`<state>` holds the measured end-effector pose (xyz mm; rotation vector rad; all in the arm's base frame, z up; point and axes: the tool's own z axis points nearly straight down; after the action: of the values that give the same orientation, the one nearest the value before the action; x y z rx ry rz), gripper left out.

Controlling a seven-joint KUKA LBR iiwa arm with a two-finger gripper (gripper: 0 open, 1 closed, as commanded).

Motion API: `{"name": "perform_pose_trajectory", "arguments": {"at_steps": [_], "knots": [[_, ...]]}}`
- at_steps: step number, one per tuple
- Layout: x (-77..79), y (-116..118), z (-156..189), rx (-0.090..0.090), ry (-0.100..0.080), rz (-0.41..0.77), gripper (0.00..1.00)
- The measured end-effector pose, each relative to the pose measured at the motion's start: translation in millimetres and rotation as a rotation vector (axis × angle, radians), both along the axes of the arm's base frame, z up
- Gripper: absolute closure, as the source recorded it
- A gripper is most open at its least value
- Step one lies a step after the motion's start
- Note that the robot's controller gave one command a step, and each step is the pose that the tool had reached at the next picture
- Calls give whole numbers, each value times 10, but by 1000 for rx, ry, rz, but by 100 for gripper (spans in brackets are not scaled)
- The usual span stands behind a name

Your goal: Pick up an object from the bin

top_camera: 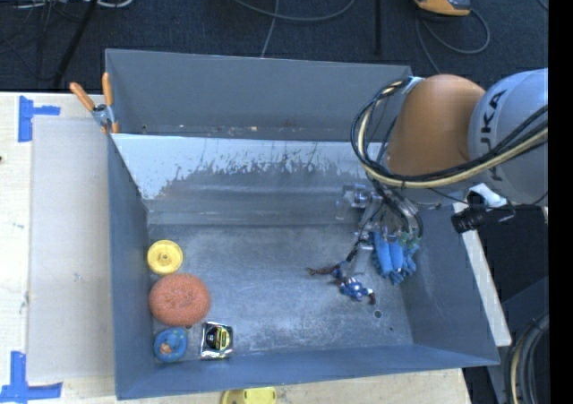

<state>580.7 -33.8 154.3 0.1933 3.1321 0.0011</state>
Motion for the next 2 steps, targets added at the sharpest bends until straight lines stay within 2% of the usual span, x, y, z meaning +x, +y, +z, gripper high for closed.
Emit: {"name": "perform_pose_trajectory", "arguments": {"at_steps": [1,2], "knots": [[-73,-123,-80,0,5,-162,0],[169,-179,-48,-1,1,-95,0]]}}
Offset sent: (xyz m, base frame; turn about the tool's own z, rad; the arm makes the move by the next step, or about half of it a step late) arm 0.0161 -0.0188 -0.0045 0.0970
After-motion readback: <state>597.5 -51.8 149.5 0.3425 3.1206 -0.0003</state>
